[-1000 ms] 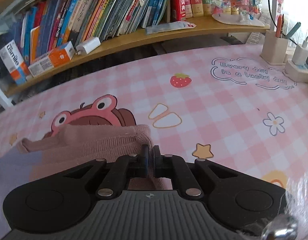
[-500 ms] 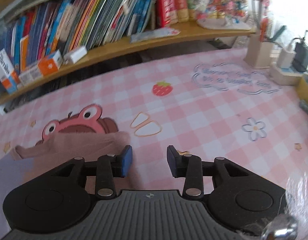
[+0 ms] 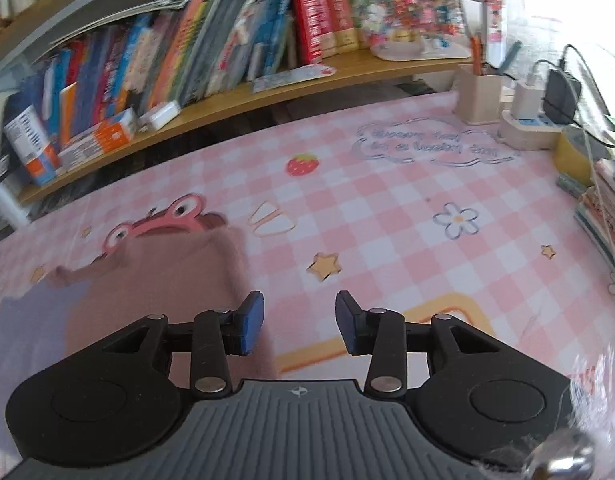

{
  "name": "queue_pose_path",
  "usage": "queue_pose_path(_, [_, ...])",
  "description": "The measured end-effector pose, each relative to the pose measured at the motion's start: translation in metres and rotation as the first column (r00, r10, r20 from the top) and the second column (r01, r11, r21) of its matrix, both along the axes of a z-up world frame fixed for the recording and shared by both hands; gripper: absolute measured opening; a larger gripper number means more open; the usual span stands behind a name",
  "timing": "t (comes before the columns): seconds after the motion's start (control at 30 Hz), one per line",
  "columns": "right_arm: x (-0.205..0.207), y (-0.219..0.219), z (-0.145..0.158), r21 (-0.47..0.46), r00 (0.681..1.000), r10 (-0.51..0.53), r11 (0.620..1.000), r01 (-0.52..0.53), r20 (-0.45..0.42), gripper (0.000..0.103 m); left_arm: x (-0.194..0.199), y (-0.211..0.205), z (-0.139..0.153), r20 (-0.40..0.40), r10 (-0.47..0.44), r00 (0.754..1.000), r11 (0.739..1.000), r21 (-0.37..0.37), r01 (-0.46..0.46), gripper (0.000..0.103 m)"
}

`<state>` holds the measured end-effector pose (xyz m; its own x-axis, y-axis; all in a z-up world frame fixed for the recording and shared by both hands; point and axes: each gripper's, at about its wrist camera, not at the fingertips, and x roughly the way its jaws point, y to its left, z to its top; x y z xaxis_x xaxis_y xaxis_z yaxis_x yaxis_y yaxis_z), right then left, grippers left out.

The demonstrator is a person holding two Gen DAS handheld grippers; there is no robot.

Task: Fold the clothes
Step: 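Open both grippers and lift them off the folded sweater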

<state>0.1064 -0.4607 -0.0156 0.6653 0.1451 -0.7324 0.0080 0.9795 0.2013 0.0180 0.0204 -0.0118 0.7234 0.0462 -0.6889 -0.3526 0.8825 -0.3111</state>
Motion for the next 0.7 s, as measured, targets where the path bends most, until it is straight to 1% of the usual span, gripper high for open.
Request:
queue_pose_path(0.1, [-0.011,0.0,0.002,-0.011,0.997,0.074,0.997,-0.074,0.003,0.038,-0.014,-0.016,0.002,0.003,0.015,1.0,1.0,0.005,-0.015,0.061])
queue_pose_path(0.23, [-0.028,-0.003,0.003,-0.04,0.985,0.175,0.984,-0.175,0.002,0.04,-0.036,-0.04,0.006,0.006,0.045,0.999,0.999,0.008,-0.045,0.061])
queue_pose_path(0.3, [-0.037,-0.006,0.003,-0.056,0.974,0.228,0.972,-0.227,0.001,0.041,-0.046,-0.056,0.007,0.003,0.051,0.999,0.999,0.005,-0.051,0.061])
queue_pose_path(0.5, [-0.06,-0.017,-0.004,-0.077,0.943,0.332,0.94,-0.332,-0.009,0.042,-0.071,-0.101,0.005,-0.01,0.076,0.997,0.997,0.002,-0.076,0.061])
queue_pose_path(0.7, [-0.077,-0.029,-0.014,-0.099,0.903,0.428,0.898,-0.429,-0.032,0.047,-0.093,-0.144,-0.002,-0.026,0.089,0.996,0.996,0.01,-0.089,0.061])
